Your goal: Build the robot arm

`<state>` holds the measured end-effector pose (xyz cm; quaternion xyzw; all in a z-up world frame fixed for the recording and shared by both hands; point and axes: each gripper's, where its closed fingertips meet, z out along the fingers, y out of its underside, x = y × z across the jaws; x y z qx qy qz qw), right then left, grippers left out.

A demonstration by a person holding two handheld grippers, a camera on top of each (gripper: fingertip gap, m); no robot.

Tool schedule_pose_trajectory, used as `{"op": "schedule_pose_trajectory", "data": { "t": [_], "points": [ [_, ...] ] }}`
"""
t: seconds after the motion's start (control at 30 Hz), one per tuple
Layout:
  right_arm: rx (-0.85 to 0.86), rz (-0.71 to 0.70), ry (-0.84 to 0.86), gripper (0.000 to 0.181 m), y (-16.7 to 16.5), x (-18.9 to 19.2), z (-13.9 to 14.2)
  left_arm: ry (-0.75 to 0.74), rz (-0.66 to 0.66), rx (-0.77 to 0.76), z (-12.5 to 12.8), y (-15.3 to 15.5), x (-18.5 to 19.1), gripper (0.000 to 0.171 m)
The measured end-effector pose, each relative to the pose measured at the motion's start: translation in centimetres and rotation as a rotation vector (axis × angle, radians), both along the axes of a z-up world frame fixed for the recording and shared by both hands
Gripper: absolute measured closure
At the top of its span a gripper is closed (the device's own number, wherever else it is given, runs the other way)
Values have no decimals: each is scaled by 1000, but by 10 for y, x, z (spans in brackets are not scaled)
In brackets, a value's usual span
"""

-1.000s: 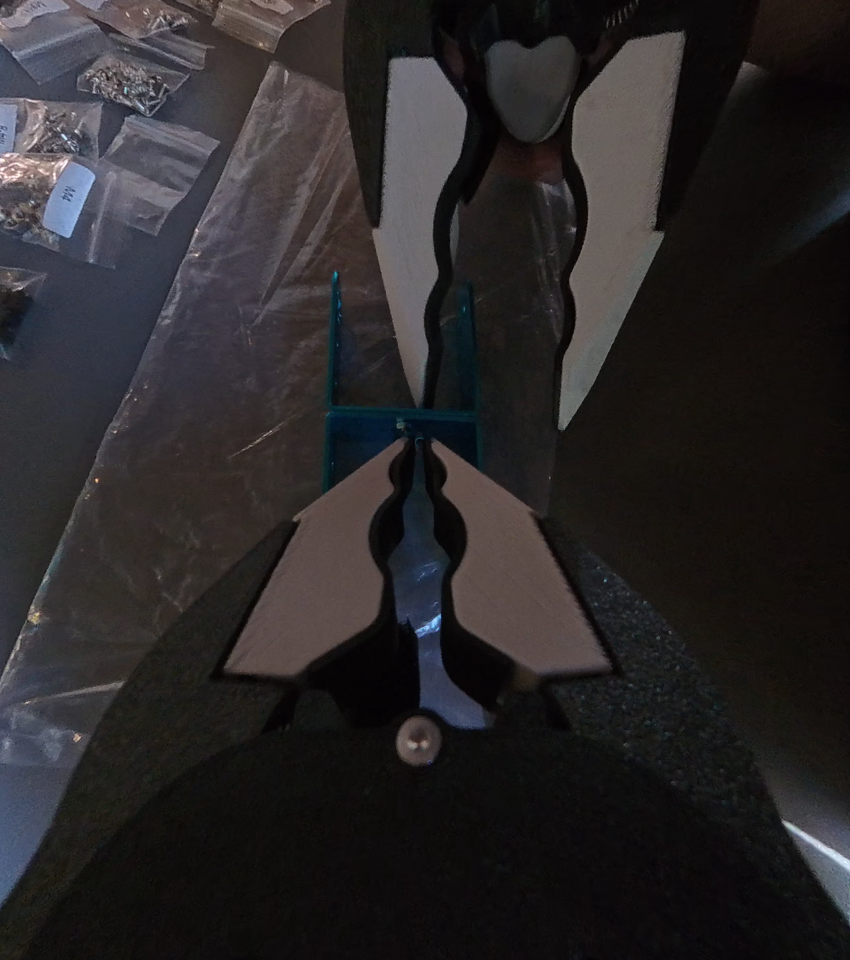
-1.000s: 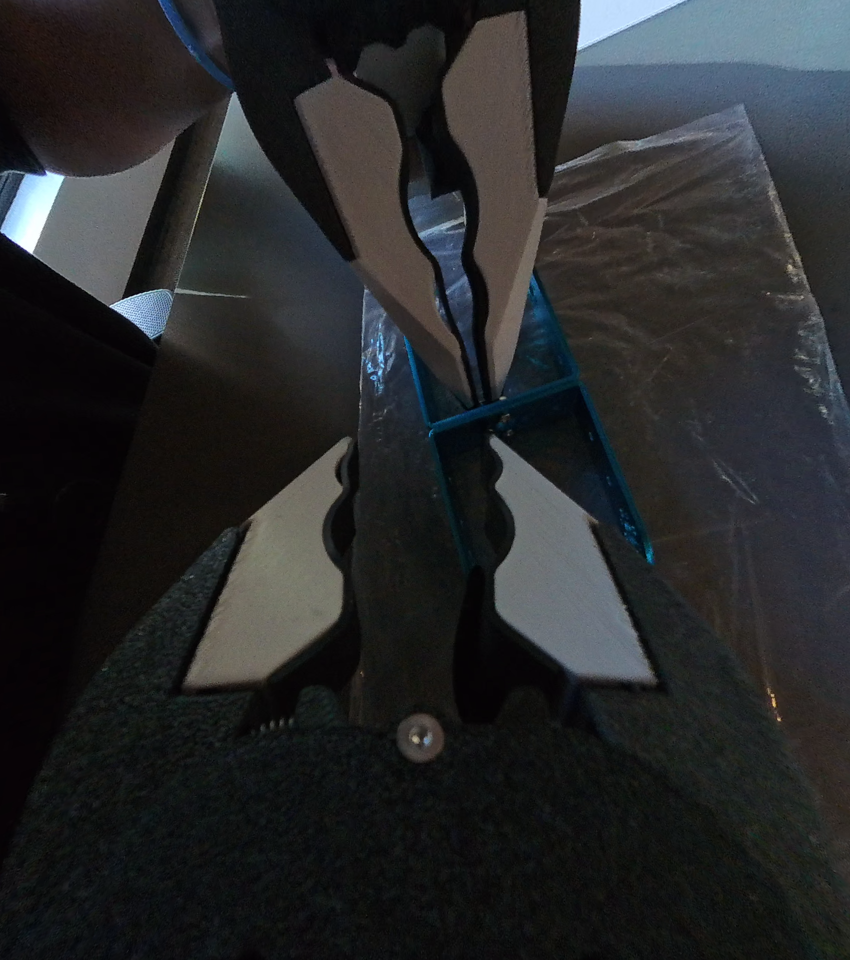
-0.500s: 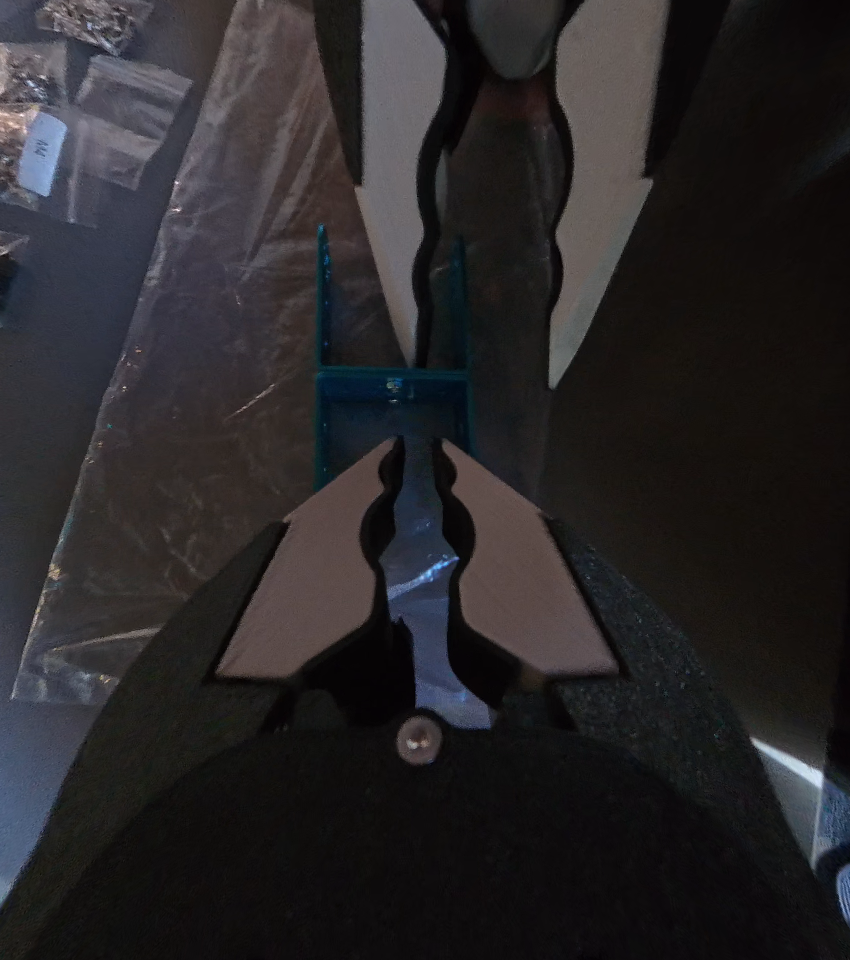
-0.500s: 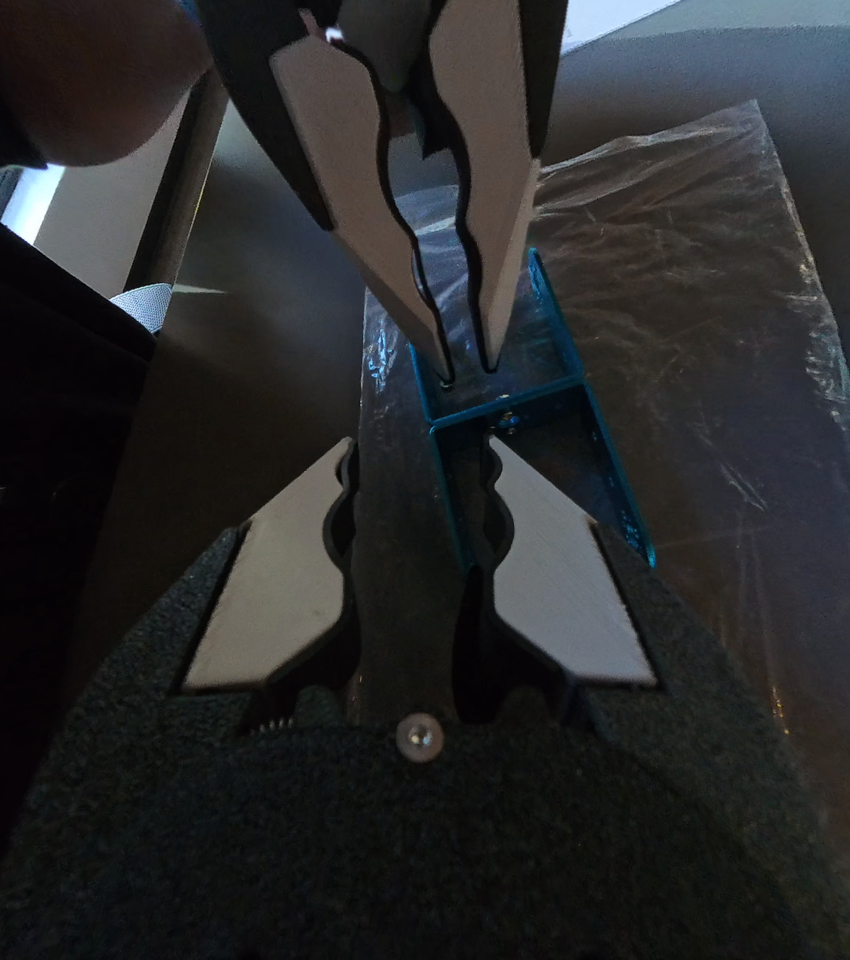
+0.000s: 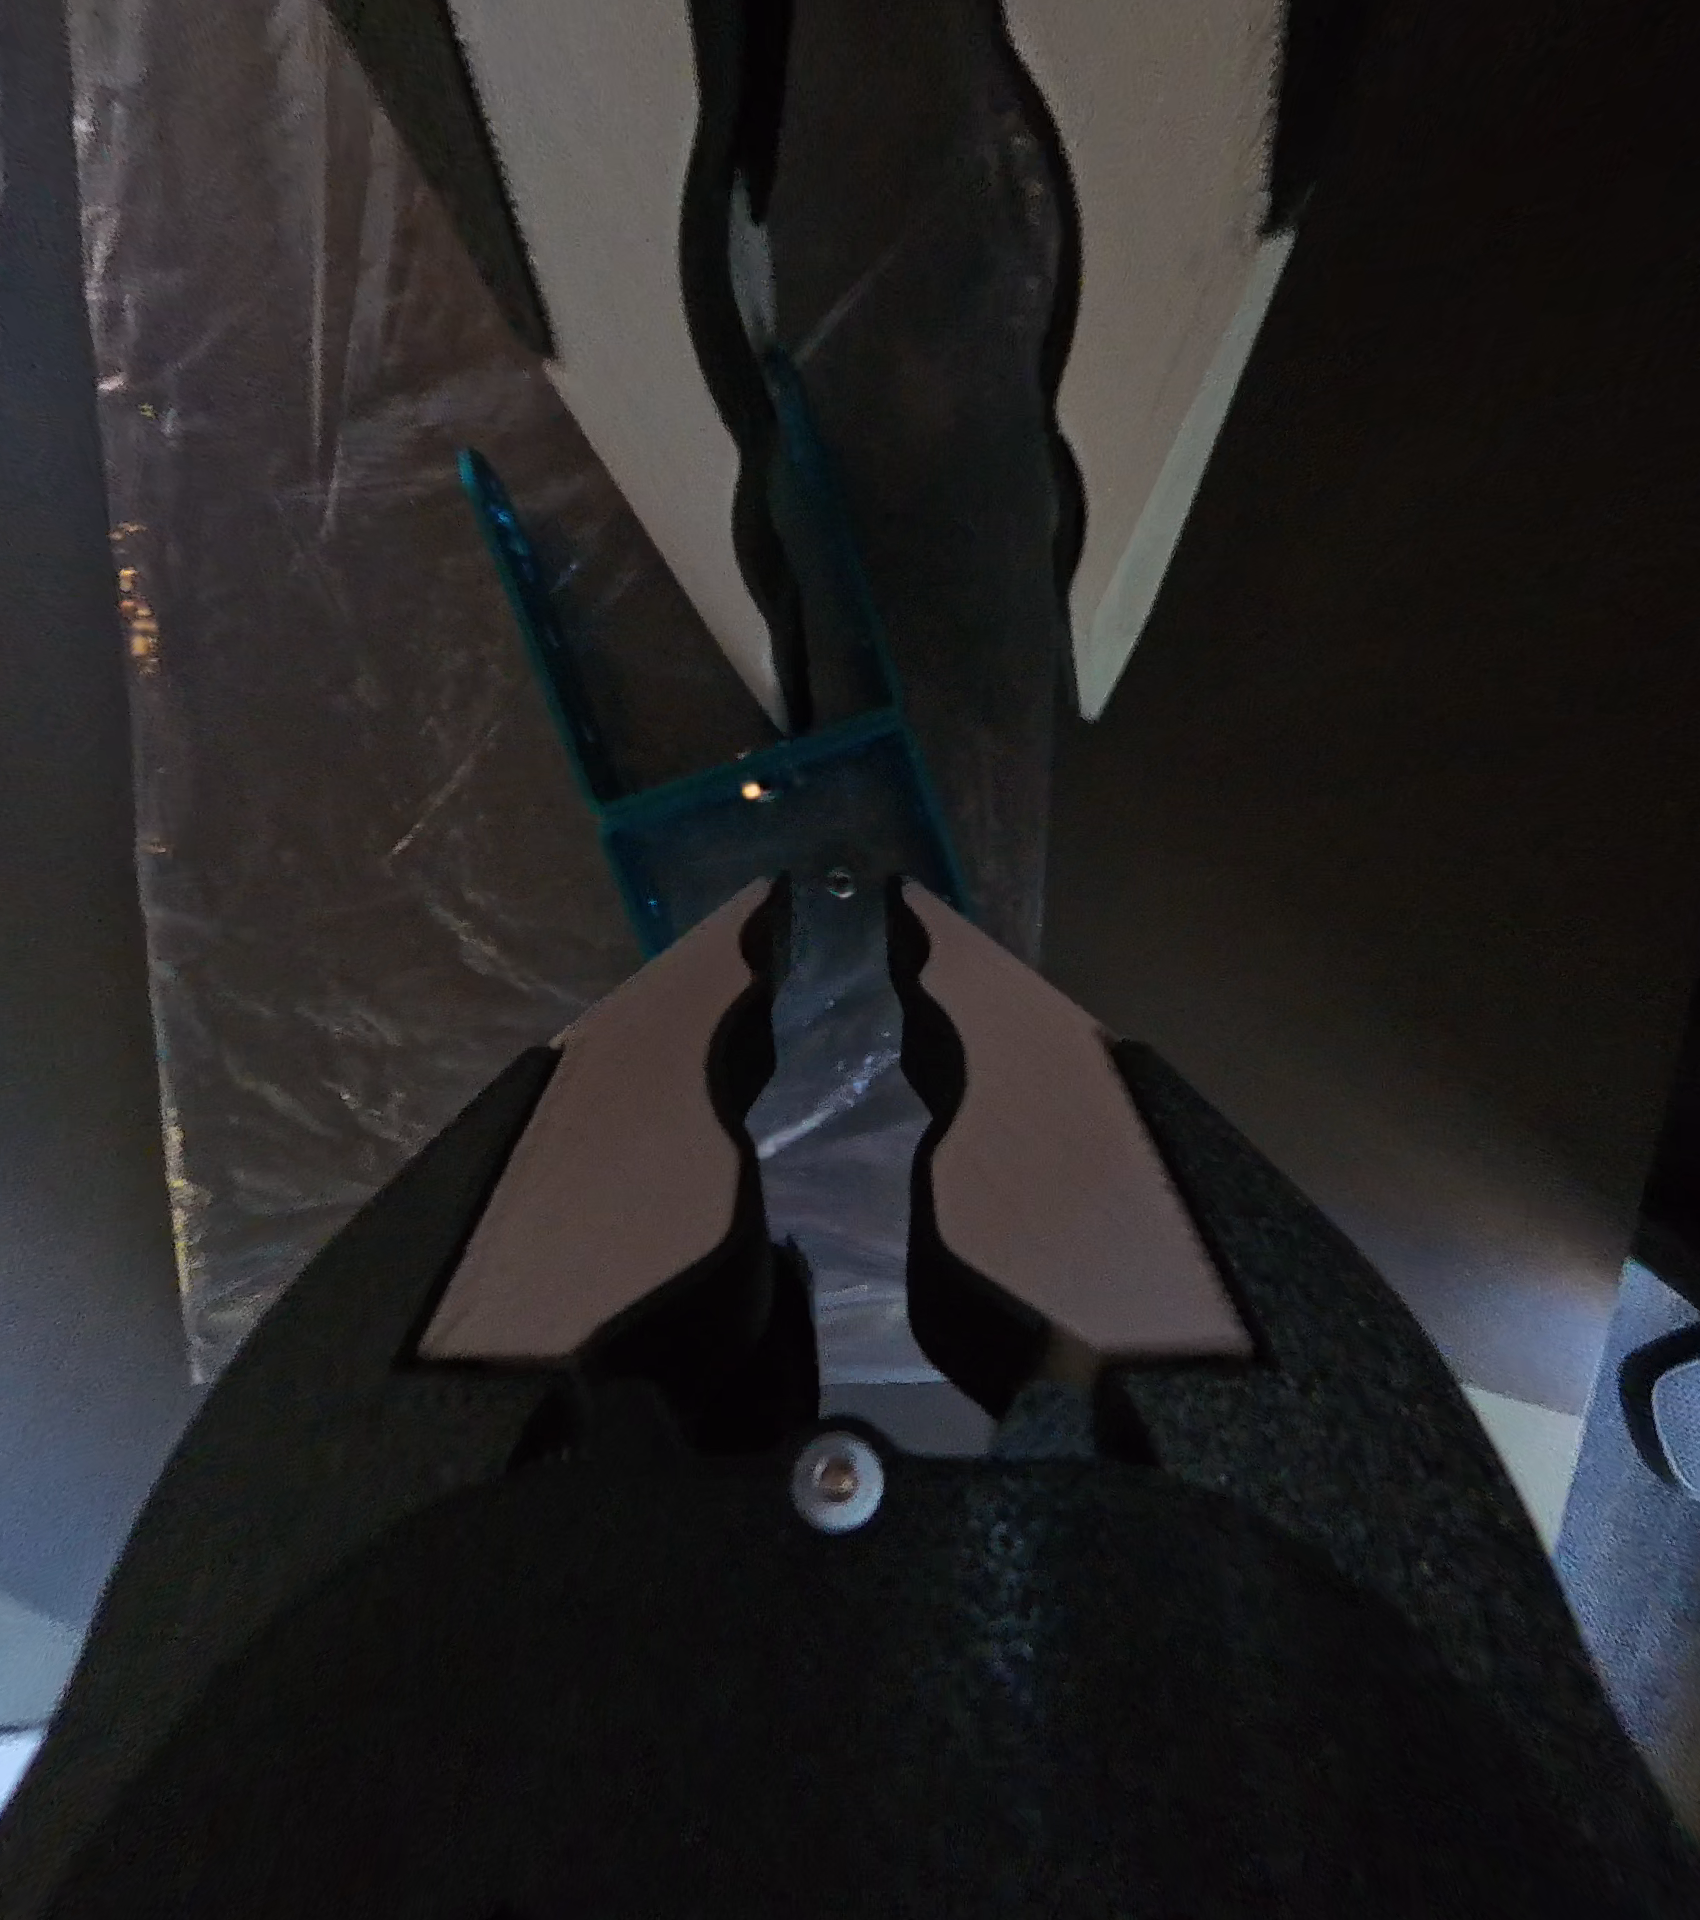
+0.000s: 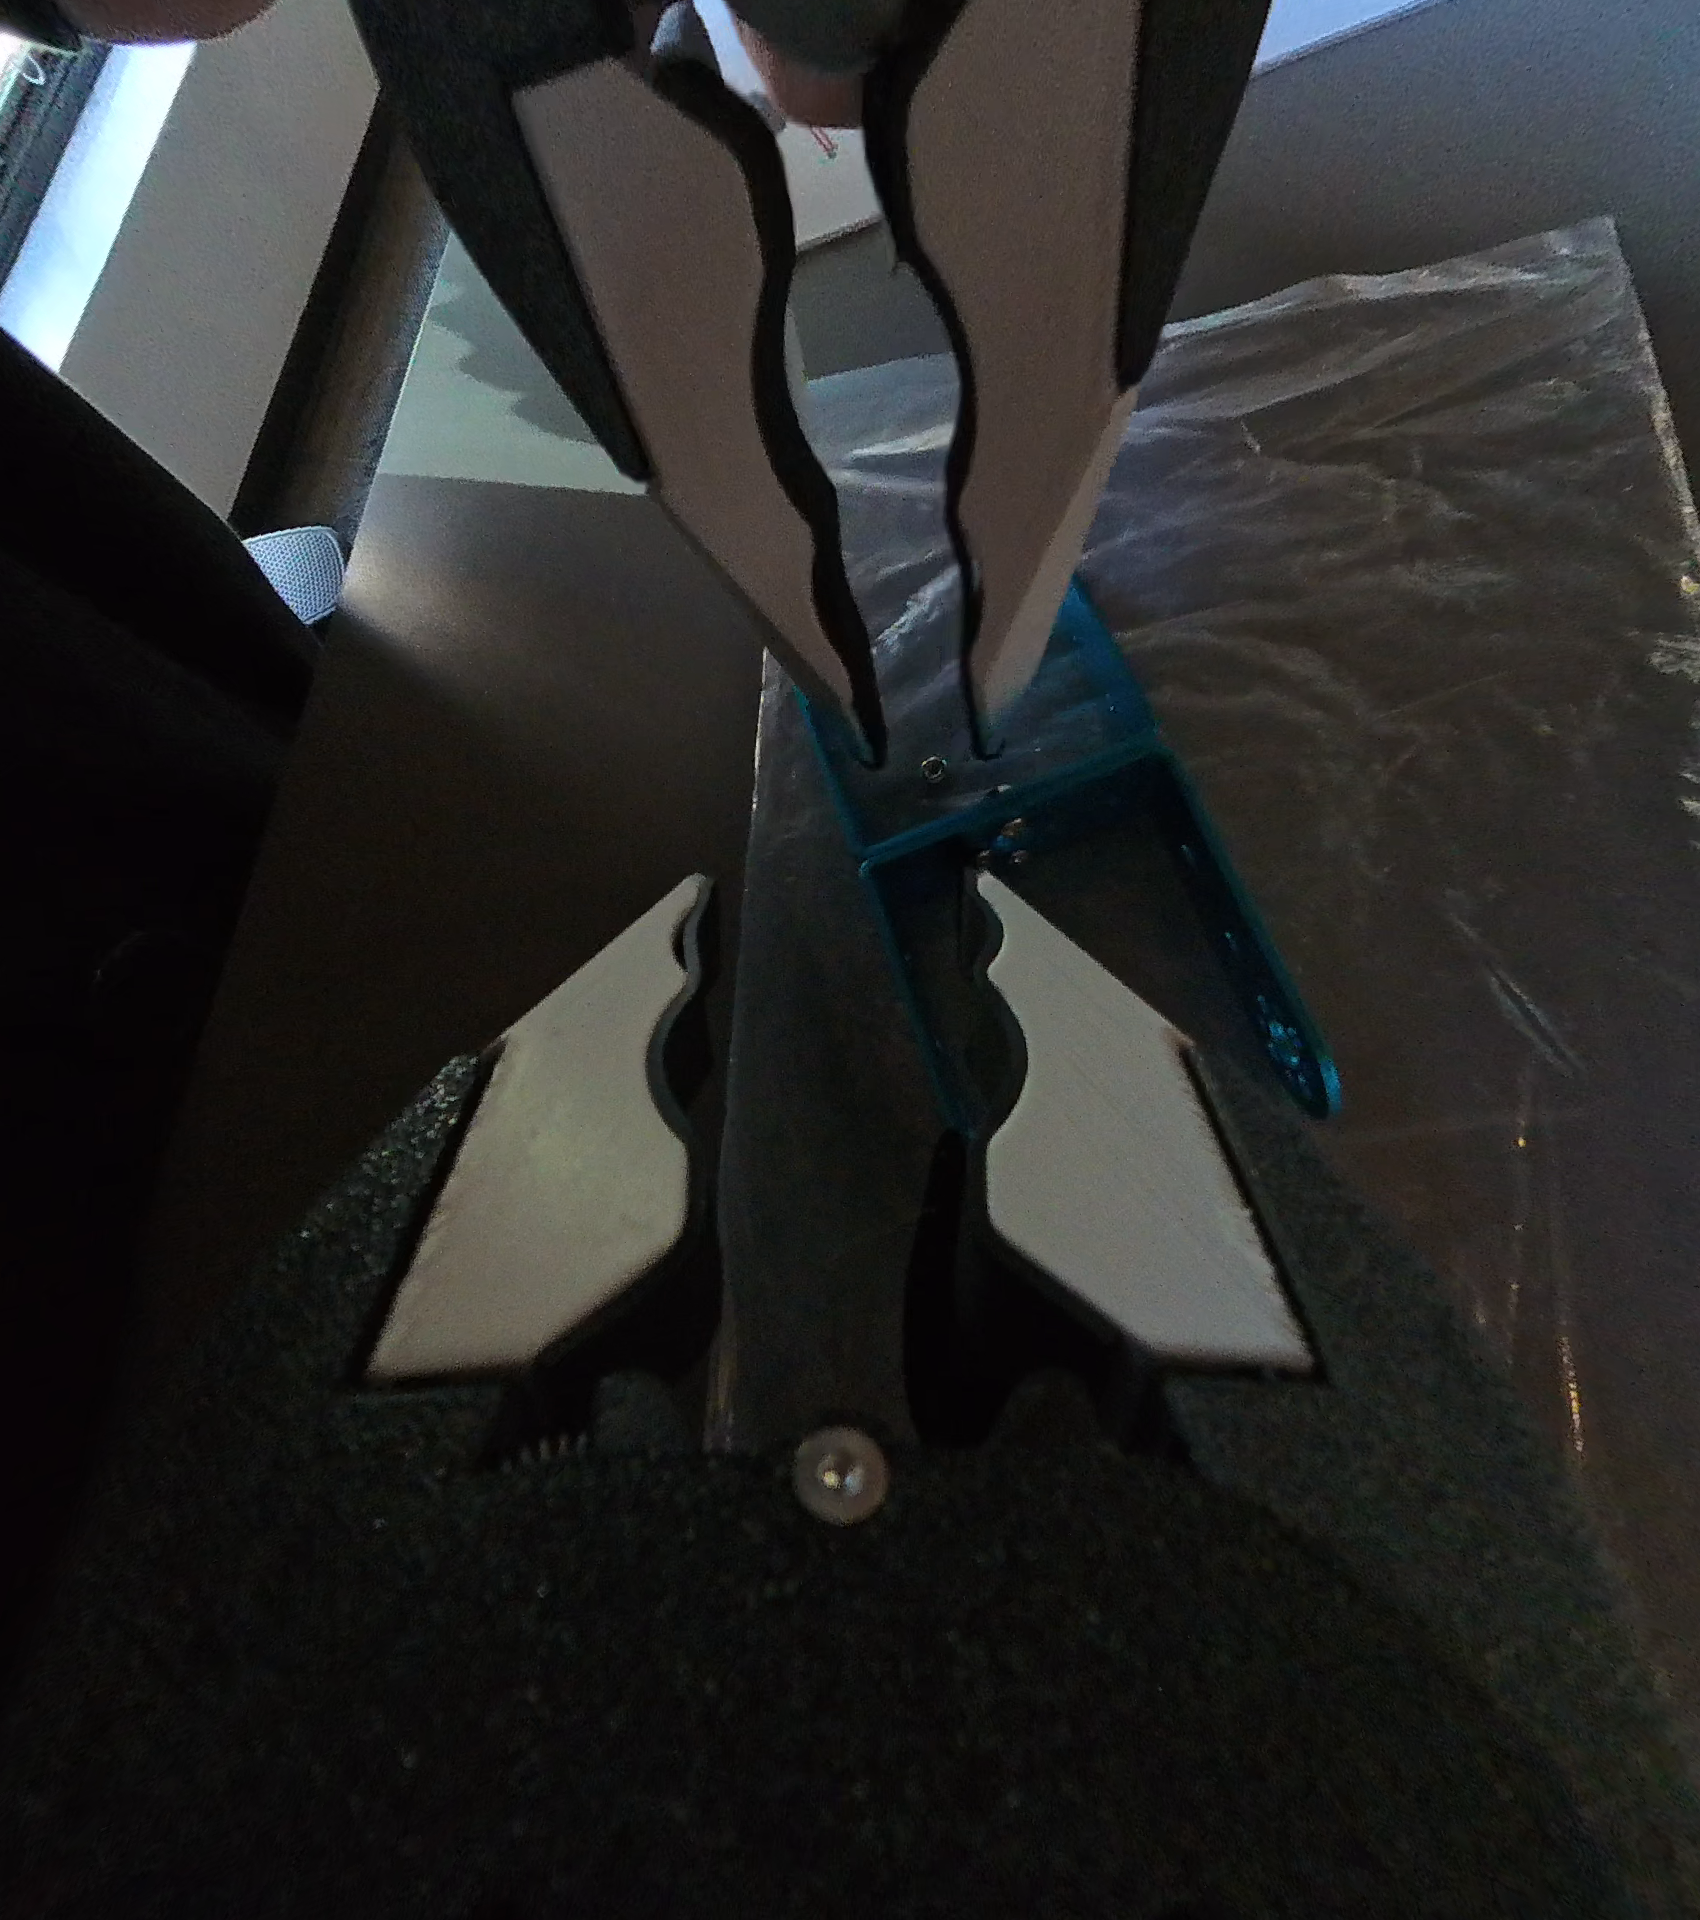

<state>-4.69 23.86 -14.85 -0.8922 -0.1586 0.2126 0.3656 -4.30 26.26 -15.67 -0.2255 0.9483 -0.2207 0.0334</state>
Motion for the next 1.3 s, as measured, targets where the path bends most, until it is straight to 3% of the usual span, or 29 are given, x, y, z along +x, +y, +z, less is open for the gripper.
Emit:
{"op": "schedule_pose_trajectory", "data": {
  "t": [0.23,0.57,0.73,1.03,1.3],
  "points": [
    [2,0,8,134,0,-1,1,-2,-3,61,-6,2,-1,156],
    [1,2,14,138,-1,-2,1,16,-103,148,-7,2,0,167],
    [4,-6,26,139,-1,0,2,-41,-113,183,-6,4,3,167],
    [4,-15,17,138,0,1,1,-150,131,-242,16,-2,11,167],
    [3,-21,36,137,2,1,1,-165,193,-346,16,-5,11,168]
  ]
}}
